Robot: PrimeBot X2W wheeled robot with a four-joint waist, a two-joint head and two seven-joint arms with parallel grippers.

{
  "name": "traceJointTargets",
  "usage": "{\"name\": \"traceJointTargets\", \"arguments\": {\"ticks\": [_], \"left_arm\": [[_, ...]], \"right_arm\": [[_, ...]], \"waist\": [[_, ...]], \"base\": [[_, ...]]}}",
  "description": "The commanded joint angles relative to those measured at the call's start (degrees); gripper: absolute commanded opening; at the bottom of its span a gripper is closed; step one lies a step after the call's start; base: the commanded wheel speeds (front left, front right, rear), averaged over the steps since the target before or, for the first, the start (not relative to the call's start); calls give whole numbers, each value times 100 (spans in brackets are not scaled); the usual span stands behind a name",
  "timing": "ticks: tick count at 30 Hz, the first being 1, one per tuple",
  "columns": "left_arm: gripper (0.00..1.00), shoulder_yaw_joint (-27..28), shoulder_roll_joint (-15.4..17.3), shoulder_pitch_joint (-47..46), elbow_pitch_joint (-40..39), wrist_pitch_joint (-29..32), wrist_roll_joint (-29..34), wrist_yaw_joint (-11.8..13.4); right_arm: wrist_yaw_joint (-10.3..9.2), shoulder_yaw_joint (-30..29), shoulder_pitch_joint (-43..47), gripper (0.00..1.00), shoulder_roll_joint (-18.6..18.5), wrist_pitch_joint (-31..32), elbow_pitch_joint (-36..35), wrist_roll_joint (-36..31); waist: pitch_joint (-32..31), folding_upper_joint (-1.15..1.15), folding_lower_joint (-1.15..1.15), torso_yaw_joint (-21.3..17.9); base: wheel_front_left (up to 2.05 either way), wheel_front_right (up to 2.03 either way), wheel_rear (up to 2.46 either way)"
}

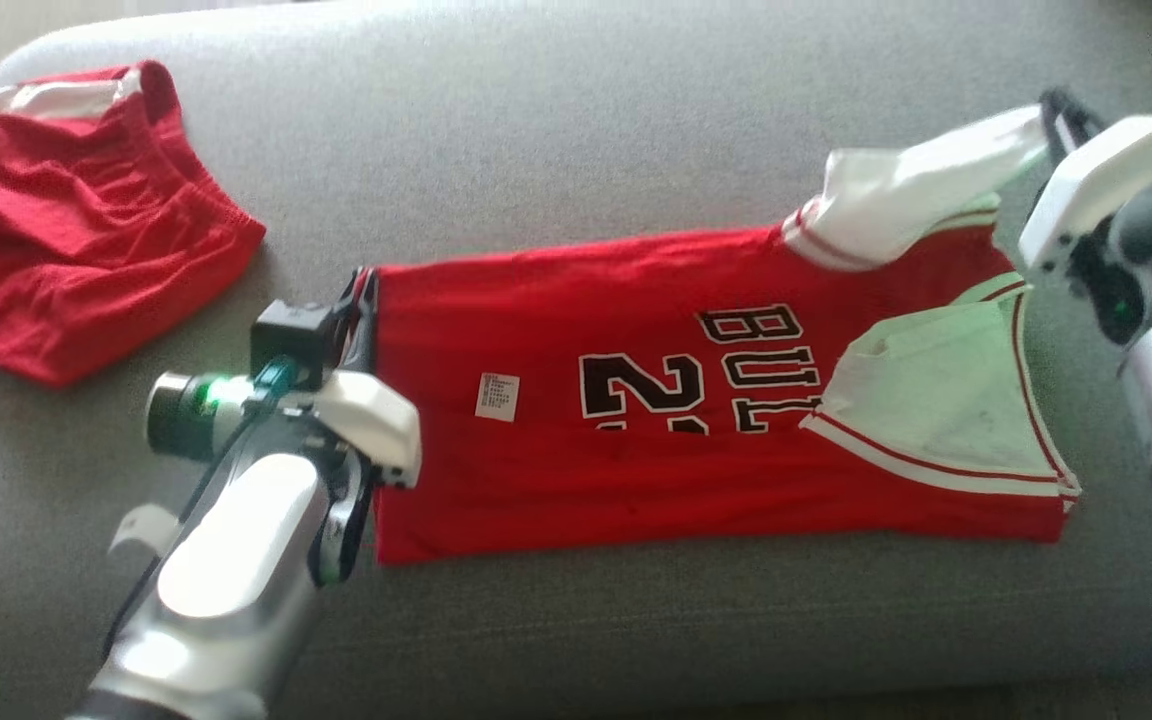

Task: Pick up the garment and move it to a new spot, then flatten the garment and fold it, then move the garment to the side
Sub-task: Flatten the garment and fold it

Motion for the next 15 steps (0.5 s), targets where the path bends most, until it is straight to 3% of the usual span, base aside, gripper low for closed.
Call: {"name": "traceJointTargets", "arguments": {"ticks": [1, 15], "left_arm": [[0, 238, 217, -99, -176, -61, -37, 34], [0, -117, 726, 605, -710, 341, -29, -188]], "right_arm": [[-2, 108, 35, 0, -29, 56, -259, 69], [-2, 258, 1503, 0, -483, 1875, -2016, 804]], "waist": [[-84, 0, 0, -36], [-462, 0, 0, -240]], "base": [[0, 0, 0], [0, 0, 0]]}}
